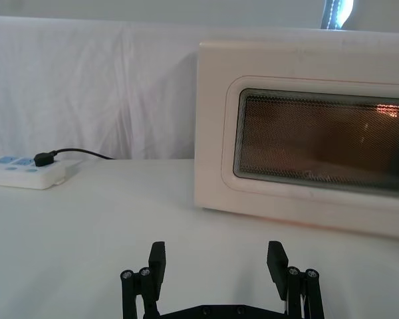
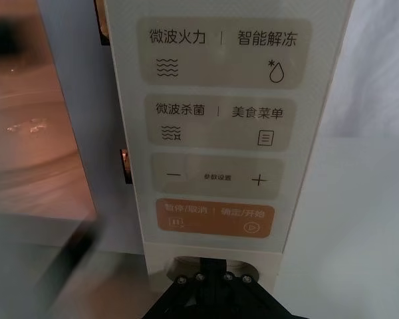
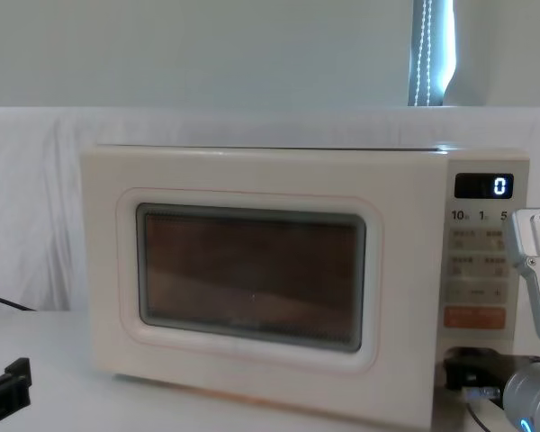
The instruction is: Press the button to open the microwave door with one hand; close the microwave door with the other hand.
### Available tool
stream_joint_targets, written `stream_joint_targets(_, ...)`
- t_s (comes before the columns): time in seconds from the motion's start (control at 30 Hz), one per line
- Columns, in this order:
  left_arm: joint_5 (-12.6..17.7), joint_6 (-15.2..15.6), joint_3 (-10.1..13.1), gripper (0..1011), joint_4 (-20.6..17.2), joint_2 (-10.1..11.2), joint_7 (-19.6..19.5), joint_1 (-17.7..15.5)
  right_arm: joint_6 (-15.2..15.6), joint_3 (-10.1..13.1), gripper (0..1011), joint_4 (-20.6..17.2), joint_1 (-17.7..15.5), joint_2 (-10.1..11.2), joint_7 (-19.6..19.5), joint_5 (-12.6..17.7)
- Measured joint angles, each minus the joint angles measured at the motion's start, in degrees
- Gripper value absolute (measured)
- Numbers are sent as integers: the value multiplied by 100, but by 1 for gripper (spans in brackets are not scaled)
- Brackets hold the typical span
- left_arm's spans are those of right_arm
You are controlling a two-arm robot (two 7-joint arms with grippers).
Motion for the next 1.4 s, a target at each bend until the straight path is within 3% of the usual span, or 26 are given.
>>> stream_joint_targets(0.53,0,0,0,1001,0,0,0,0,-22,2,0,-11,-1,26,91,48)
stream_joint_targets(1.0,0,0,0,1001,0,0,0,0,336,-140,0,-729,-375,136,371,107)
stream_joint_targets(1.4,0,0,0,1001,0,0,0,0,725,-304,0,-1603,-936,245,549,138)
